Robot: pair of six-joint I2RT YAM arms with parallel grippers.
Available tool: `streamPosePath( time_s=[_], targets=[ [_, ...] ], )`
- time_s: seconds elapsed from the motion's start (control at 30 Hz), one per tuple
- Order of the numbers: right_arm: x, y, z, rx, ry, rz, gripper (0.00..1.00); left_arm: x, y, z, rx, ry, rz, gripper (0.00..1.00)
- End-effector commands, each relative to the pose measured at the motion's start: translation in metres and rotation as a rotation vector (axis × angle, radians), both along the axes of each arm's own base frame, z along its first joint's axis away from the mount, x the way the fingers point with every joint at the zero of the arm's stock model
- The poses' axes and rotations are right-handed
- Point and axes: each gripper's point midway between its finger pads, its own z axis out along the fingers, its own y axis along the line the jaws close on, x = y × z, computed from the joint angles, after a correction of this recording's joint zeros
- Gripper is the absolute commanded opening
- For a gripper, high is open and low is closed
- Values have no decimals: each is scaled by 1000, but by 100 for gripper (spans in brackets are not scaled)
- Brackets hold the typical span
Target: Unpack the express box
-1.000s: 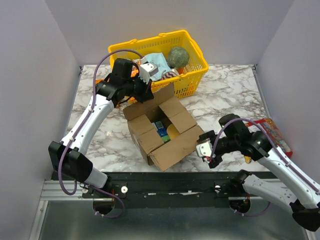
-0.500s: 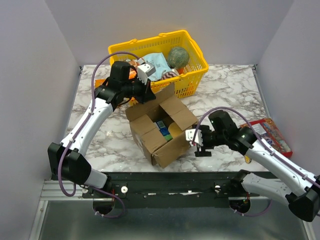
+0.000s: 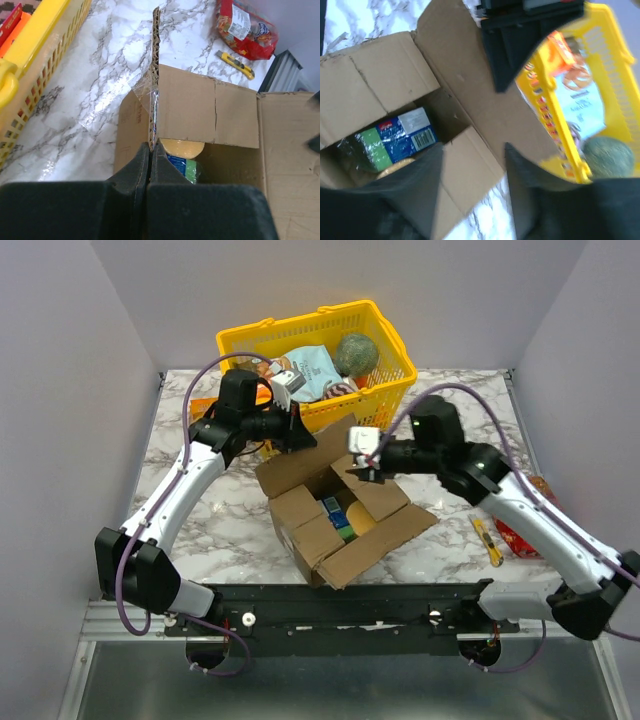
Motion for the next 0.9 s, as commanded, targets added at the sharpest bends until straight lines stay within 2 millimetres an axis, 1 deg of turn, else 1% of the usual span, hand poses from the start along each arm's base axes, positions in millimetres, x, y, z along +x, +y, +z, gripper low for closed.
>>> streamPosePath(
  time_s=[0.0,0.03,0.07,0.13,0.17,0.2,0.27,0.3,0.37,0.4,0.5,0.63,0.73,0.83,0.87],
  targets=[
    [-12,49,-33,-30,108,151,47,-11,-6,2,-64,98,2,0],
    [-9,54,-46,-58,119,162,44,-11,-6,3,-66,98,7,0],
    [-9,56,-57,-76,131,171,34,-11,-6,3,-67,100,7,0],
    [-9,56,-73,-118,126,198,10,-12,-6,2,-67,102,11,0],
    [-11,55,-84,-140,136,209,0,-12,-5,2,-66,101,14,0],
    [-13,52,-98,-171,154,209,1,-12,-5,0,-67,99,16,0],
    [-13,50,-116,-213,177,217,0,-13,-5,0,-72,98,16,0],
    [-16,46,-130,-247,203,221,0,-12,-6,0,-75,95,15,0],
    [-18,44,-145,-283,213,241,1,-14,-8,3,-87,92,-9,0],
    [-19,43,-155,-305,236,249,0,-14,-9,6,-93,85,-15,0],
    [-16,46,-171,-332,259,252,0,-15,-13,11,-110,85,-45,0],
    [-10,46,-192,-382,256,264,0,-11,-14,9,-110,81,-43,0],
    [-13,51,-197,-377,295,279,1,-8,-14,7,-102,71,-38,0],
    [-17,69,-169,-283,331,302,0,-2,-14,3,-90,68,-24,0],
    [-20,73,-156,-245,359,294,0,-1,-14,2,-83,61,-27,0]
  ],
)
